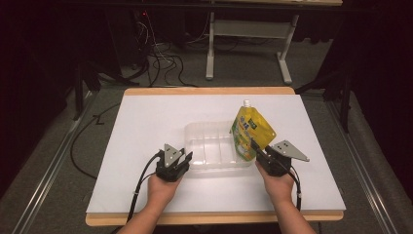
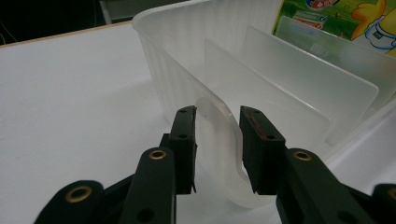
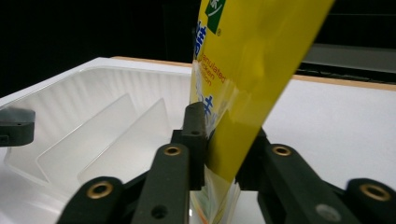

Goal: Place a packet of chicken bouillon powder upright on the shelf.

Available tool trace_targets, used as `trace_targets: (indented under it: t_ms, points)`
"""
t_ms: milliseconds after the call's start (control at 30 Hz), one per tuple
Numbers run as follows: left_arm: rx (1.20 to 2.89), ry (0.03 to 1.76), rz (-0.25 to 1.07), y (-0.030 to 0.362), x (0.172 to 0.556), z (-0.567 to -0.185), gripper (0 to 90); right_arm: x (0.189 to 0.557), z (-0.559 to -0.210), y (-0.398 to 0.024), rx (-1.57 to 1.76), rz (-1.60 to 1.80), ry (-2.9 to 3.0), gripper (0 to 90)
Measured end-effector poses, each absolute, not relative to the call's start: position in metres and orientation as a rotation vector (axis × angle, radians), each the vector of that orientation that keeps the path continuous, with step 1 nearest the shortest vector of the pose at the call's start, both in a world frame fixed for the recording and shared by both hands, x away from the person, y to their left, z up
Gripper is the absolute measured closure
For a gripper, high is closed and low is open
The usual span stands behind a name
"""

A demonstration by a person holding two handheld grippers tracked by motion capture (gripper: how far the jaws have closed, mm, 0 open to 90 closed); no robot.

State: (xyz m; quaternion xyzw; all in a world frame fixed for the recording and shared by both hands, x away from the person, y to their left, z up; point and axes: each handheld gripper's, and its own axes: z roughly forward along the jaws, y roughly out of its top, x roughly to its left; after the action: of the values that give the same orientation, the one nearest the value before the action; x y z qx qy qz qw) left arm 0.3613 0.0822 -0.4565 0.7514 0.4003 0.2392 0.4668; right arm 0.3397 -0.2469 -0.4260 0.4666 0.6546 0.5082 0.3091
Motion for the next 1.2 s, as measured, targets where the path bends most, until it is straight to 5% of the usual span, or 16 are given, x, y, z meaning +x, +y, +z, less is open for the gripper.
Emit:
trace_targets:
  t_ms: [400,1200]
  points:
    - [1.838,0.989,0.58,0.083,0.362,-0.456,63.8,0.342,-0.426,-0.248,1.24,1.351,1.766,55.0]
    - [1.792,0.937,0.561,0.099,0.347,-0.437,50.9,0.322,-0.413,-0.266,1.18,1.358,1.825,39.6]
